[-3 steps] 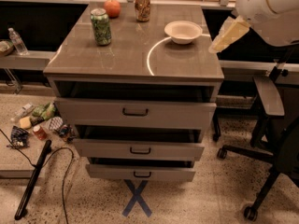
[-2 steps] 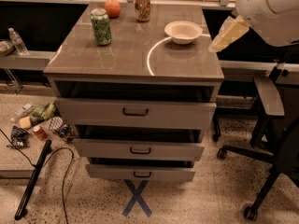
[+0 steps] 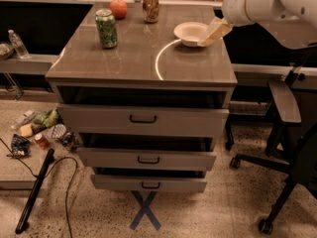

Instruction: Move paper bowl near green can

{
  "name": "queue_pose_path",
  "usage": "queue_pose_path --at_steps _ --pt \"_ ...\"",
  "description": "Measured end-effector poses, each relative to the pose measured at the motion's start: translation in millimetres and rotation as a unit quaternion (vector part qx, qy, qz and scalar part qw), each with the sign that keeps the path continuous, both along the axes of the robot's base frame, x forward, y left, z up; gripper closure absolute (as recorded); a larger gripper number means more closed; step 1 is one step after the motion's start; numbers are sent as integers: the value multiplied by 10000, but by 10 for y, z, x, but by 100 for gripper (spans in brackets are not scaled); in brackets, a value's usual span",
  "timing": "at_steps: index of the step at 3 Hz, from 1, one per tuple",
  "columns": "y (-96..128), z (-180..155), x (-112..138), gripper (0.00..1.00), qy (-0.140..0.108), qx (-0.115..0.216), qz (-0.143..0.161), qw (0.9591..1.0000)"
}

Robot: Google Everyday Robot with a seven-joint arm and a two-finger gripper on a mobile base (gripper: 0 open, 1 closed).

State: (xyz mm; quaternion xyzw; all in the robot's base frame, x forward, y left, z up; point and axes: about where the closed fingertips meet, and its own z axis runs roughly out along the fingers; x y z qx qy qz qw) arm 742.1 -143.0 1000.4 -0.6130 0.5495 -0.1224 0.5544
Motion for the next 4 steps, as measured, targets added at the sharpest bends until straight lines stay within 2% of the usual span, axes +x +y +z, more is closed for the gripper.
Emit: queue_pose_path --at_steps 1,2,3,4 --pt "49 -184 460 0 -388 -112 -135 9991" --pt "-67 -488 981 0 -534 -472 -426 9965" --pt "-164 -678 1223 0 -513 -693 -599 9945" --pt "-239 -924 1324 19 -317 -944 -732 9923"
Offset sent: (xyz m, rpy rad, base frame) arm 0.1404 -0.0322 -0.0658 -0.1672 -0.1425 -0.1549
